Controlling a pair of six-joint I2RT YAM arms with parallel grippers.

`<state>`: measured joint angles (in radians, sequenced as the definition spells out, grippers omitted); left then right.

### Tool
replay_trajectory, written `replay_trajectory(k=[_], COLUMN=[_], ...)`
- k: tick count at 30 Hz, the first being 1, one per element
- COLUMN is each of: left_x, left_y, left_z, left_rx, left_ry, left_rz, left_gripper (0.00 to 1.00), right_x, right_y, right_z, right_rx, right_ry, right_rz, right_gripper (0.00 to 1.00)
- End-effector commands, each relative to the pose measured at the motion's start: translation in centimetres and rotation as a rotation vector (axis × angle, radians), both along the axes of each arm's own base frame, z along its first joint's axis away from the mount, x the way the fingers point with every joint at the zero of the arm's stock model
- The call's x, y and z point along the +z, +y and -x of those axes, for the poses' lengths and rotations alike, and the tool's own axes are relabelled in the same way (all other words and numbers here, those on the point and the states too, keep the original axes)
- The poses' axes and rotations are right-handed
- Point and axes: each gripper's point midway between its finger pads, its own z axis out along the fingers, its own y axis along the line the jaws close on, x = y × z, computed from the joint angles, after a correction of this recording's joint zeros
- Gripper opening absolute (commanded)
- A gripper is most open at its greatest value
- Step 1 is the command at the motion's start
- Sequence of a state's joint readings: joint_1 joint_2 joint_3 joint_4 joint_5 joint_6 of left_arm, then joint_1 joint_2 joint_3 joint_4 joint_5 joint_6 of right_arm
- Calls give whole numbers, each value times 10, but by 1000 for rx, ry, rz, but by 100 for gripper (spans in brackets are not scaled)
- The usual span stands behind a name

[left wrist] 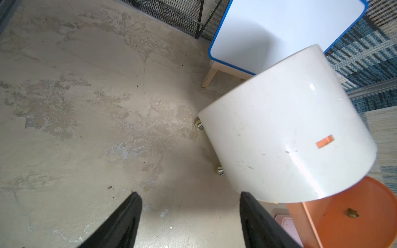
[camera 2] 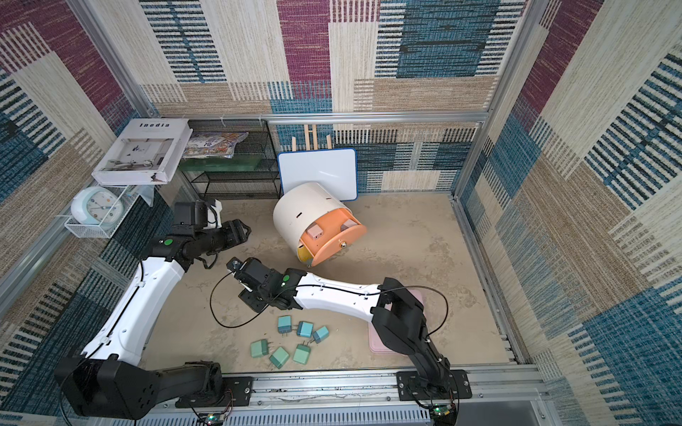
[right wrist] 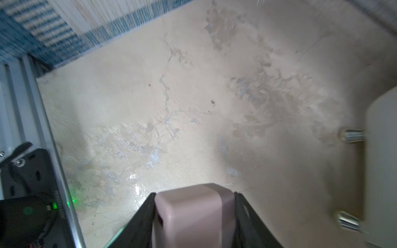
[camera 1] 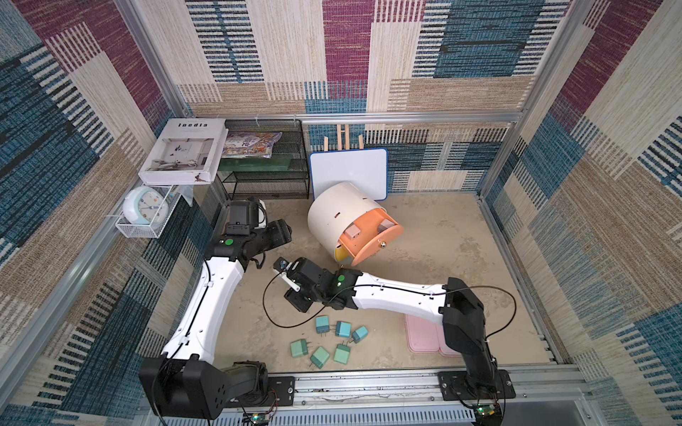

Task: Place the plugs into the drawer by color
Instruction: Pick up the plug from the center of the board, then place the plug in the drawer.

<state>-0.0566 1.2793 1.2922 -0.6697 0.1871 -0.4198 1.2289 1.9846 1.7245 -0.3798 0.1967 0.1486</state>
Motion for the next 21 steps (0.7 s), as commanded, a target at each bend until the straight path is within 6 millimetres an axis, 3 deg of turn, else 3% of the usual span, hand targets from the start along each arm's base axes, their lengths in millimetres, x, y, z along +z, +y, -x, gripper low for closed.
replay_trajectory(k=[1,6,12,15,21], left_x=[14,25,30,31,25], left_y=[-6,-30,-77,-102,-136], left_z=[-2,-16,-45,-58,-73], left_rx=[-12,-74,-171,-218,-293], left_ry=[-32,-42,-24,-13,12], left_rz=[32,46,43,46,53], left_gripper=[76,74,73,73,72], right_x=[33,87,130,138,127], right_y=[-29,-78,-144,-169,-207], right_z=[-14,-45,-95,-116,-147], right_rx=[-85,-161,-296,-350,-427], right_ry=[-75,-128,-194,-204,-172], right_rz=[5,-20,-7,8,59], right_gripper=[26,26,26,26,26])
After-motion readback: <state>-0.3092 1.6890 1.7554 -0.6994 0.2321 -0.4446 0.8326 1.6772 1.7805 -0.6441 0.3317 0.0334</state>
